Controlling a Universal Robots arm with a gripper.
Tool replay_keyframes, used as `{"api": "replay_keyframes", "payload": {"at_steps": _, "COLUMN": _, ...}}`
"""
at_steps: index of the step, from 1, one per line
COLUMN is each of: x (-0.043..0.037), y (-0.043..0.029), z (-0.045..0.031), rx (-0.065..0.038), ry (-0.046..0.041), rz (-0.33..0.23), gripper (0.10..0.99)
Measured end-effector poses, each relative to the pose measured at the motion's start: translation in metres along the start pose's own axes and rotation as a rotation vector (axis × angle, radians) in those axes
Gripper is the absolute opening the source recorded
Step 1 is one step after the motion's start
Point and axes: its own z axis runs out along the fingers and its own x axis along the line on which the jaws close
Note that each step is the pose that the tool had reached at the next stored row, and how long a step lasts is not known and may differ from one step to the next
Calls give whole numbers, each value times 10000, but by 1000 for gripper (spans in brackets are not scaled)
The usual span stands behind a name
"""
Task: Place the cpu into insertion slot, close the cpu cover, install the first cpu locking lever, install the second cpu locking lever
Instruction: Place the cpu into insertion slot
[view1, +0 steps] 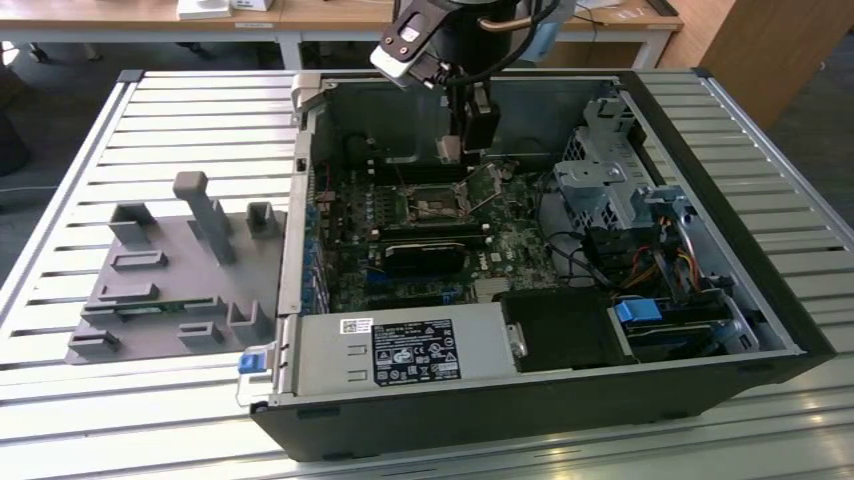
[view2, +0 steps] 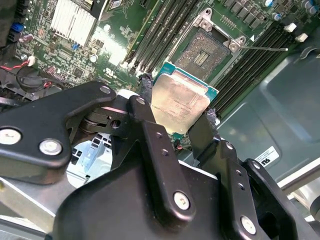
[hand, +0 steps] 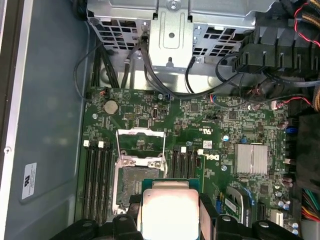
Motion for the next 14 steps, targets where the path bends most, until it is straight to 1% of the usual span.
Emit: {"api": "replay_keyframes", "payload": {"at_steps": 14, "x": 2, "y": -8, "z": 109, "rx": 7, "ry": -79, "rz": -6, "gripper": 541}}
